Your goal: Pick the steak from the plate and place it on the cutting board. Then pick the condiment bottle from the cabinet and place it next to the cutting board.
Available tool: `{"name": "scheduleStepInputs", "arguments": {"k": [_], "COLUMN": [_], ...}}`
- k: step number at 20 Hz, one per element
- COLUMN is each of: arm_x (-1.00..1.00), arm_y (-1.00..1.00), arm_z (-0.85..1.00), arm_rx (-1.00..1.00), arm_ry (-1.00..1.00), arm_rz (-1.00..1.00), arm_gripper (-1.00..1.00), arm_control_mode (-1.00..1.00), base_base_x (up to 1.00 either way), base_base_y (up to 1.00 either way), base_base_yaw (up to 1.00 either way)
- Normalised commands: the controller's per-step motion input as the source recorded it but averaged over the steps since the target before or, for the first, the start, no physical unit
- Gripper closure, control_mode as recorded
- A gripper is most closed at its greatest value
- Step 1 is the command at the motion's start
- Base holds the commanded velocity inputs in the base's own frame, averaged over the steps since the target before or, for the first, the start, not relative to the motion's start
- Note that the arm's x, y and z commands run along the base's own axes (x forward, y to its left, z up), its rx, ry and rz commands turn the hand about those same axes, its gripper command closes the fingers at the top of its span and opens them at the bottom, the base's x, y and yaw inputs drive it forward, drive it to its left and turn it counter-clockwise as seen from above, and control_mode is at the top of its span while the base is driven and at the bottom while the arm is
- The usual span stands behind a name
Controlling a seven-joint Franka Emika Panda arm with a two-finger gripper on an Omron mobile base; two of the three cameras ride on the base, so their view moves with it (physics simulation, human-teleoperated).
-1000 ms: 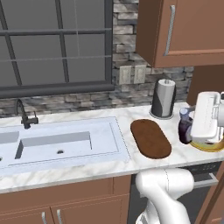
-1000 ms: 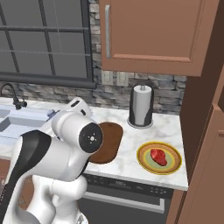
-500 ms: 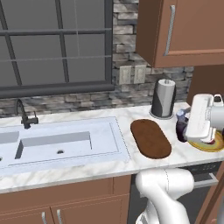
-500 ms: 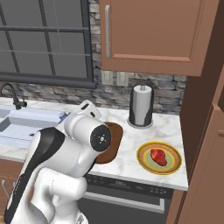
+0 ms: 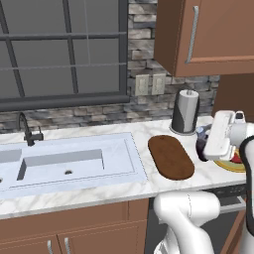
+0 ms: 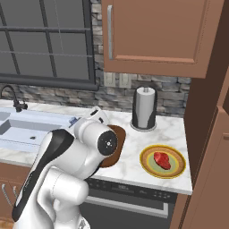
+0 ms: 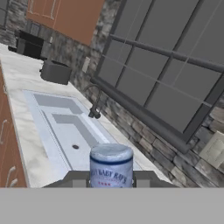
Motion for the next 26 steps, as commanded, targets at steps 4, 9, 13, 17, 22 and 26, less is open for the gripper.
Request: {"name": "scheduleStepInputs", "arguments": {"k": [4,9,13,17,22,26], "arm_x": [0.32,0.35,0.35,0.29,0.28,0.19], "arm_y": [0.00,0.00,0.00,-0.04,-0.14,-0.16], "arm_z": [-0.32,-0.27,-0.26,-0.14,-0.08,-0.03], "arm_rx": [0.06,0.08,0.09,0.07,0.01,0.00], "arm_ry": [-0.03,-0.04,-0.04,-0.01,0.00,0.00], "arm_rz": [-0.06,-0.04,-0.04,-0.03,-0.02,0.00], "arm_gripper": [1.00,1.00,1.00,1.00,1.00,1.00], "arm_control_mode": [-1.00,-1.00,-1.00,-1.00,-1.00,-1.00], "base_base_x": [0.00,0.00,0.00,0.00,0.00,0.00], "base_base_y": [0.00,0.00,0.00,0.00,0.00,0.00], "base_base_yaw": [0.00,0.00,0.00,0.00,0.00,0.00]}}
